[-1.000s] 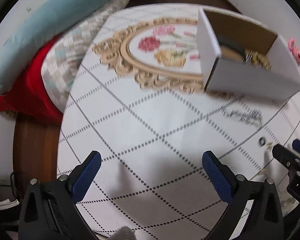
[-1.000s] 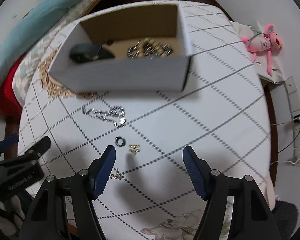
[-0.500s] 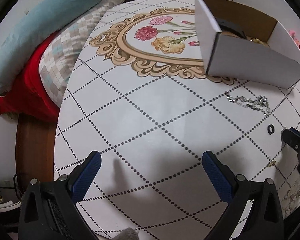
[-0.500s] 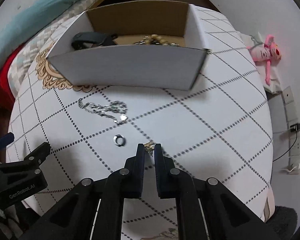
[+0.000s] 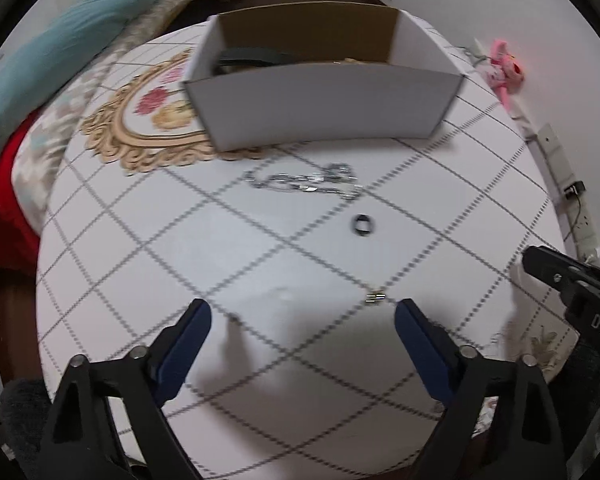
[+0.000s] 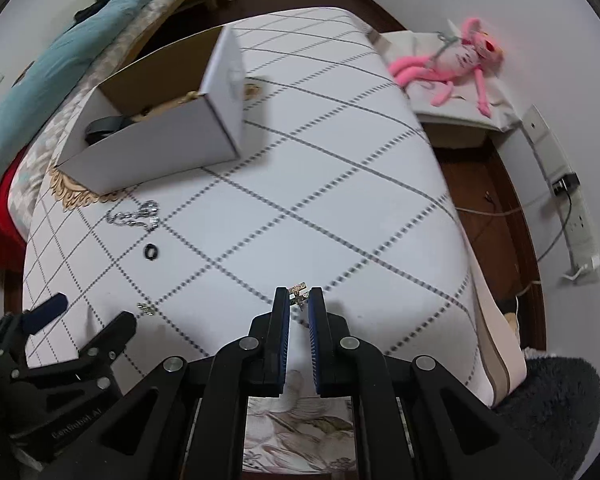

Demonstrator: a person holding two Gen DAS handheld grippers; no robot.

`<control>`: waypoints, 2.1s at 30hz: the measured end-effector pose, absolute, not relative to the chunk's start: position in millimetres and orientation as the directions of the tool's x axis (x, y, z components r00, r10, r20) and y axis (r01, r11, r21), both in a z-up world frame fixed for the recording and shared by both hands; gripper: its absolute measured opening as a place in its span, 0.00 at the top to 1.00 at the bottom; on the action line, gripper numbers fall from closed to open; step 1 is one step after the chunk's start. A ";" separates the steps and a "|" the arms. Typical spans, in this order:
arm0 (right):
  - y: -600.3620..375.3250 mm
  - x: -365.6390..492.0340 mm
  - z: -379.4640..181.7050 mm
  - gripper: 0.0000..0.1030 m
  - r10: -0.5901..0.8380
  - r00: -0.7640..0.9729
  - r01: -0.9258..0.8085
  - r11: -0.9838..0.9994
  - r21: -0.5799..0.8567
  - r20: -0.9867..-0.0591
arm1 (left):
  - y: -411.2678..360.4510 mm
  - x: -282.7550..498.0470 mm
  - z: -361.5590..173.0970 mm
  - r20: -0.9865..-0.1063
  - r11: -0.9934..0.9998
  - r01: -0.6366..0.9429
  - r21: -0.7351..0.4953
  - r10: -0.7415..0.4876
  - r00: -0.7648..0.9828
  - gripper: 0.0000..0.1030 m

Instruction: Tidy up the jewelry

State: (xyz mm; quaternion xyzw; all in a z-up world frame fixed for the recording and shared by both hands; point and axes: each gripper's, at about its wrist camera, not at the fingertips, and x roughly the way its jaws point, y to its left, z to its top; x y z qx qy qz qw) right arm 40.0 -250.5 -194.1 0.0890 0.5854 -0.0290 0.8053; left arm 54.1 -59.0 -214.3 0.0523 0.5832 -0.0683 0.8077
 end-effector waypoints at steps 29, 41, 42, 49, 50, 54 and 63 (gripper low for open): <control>-251.1 43.9 -176.9 0.90 0.075 0.365 0.170 0.975 0.145 -0.928 | -79.4 56.3 -212.7 -0.941 0.972 0.232 -0.030 -0.106 0.322 0.94; -221.3 125.5 -96.3 0.91 0.206 0.476 0.039 0.966 0.255 -0.855 | -33.0 132.4 -103.7 -0.871 0.971 0.163 -0.174 -0.229 0.435 0.94; -217.3 134.9 -93.5 0.91 0.208 0.477 0.028 0.967 0.252 -0.854 | -30.7 140.9 -99.7 -0.867 0.972 0.157 -0.174 -0.227 0.443 0.94; -195.7 202.9 -111.3 0.91 0.218 0.389 -0.009 0.973 0.232 -0.895 | -20.4 204.5 -104.5 -0.889 0.975 0.140 -0.173 -0.216 0.403 0.94; -193.6 210.9 -117.2 0.90 0.222 0.363 -0.017 0.973 0.232 -0.905 | -19.6 209.8 -107.1 -0.894 0.976 0.131 -0.174 -0.213 0.395 0.94; -191.6 233.5 -136.0 0.90 0.235 0.282 -0.019 0.971 0.239 -0.930 | -20.1 229.0 -113.9 -0.916 0.984 0.112 -0.137 -0.169 0.364 0.89; -193.5 236.8 -128.8 0.36 0.108 0.313 -0.021 0.994 0.106 -0.944 | -8.2 243.0 -116.8 -0.919 0.997 0.056 -0.047 -0.065 0.388 0.27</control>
